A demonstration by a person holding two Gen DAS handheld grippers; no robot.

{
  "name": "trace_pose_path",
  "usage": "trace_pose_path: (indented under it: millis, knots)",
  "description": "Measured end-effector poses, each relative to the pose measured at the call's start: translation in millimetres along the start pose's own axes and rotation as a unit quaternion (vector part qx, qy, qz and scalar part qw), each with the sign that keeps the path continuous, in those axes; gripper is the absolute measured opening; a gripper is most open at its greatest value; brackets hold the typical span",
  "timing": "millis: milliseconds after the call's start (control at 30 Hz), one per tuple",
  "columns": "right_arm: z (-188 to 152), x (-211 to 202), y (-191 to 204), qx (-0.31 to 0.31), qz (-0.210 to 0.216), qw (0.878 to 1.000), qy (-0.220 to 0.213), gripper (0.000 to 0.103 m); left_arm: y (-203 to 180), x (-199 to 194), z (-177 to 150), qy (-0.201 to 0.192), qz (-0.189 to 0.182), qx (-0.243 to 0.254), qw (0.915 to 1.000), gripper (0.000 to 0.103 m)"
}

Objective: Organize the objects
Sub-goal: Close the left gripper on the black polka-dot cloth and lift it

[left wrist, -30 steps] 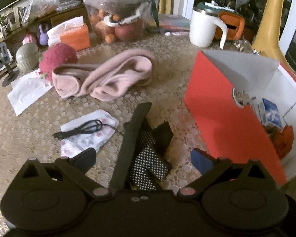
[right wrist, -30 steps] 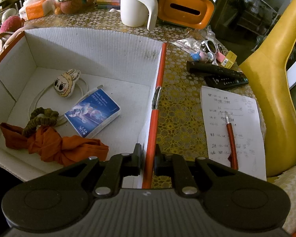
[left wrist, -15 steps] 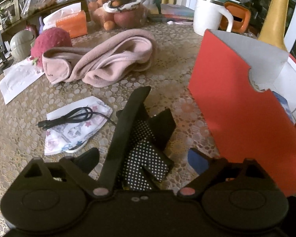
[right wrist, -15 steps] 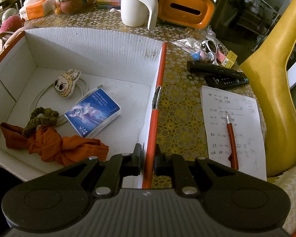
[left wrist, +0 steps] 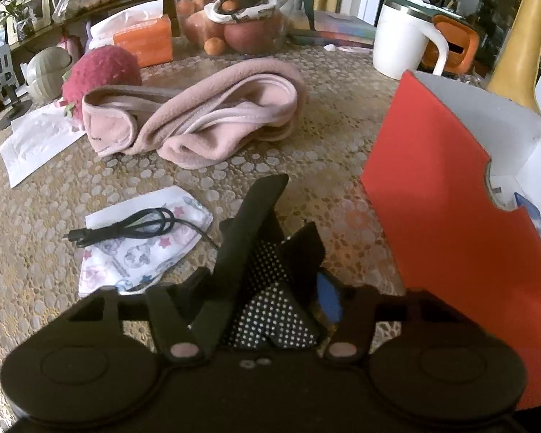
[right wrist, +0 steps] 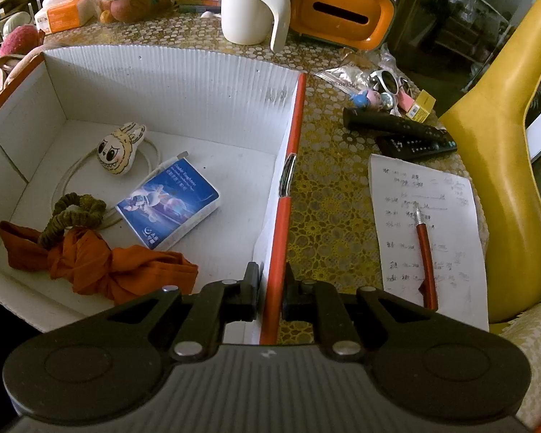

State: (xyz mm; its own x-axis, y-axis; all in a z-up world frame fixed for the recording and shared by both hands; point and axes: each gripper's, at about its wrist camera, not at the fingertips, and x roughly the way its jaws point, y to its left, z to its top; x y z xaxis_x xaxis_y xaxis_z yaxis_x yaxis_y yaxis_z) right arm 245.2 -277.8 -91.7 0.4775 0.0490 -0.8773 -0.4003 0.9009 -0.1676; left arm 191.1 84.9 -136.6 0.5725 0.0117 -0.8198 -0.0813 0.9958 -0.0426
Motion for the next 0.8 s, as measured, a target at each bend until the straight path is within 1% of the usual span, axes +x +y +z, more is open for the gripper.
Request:
trace_pose_path:
  millis: [167,267,333,467,533,600,800]
  knots:
    - [0.1,0.0,-0.2,0.000,0.000,1.000,0.000,0.011,0.2,-0.6,0.1,-0.001,0.007,-0.005,1.0000,0.050]
    - [0.1,0.0,-0.2,0.000,0.000,1.000,0.000,0.011,-0.6,-0.6,1.4,-0.002,0.012,-0.006,0.9999,0.041]
    - [0.0,0.0,-0.1,0.000,0.000,1.000,-0.001,0.011,-1.4,-1.6,2.0,-0.003,0.016,-0.004,0.9999,0.033]
    - [0.1,0.0,-0.4,0.000,0.000,1.000,-0.001,0.011,-3.4,-5.4,3.0,-0.007,0.027,0.004,0.9996,0.022]
    - [0.1,0.4,-0.4,0.000,0.000,1.000,-0.001,0.011,-3.2,-7.9,3.8,-0.006,0.032,0.005,0.9995,0.015]
    - [-0.3,0.5,-0.8,0.001,-0.001,1.000,-0.002,0.011,-1.9,-11.8,4.6,-0.004,0.033,0.005,0.9994,0.012]
    - [-1.0,1.1,-2.5,0.005,-0.001,1.000,-0.006,0.011,5.2,-33.1,3.8,-0.006,0.034,0.002,0.9994,0.010]
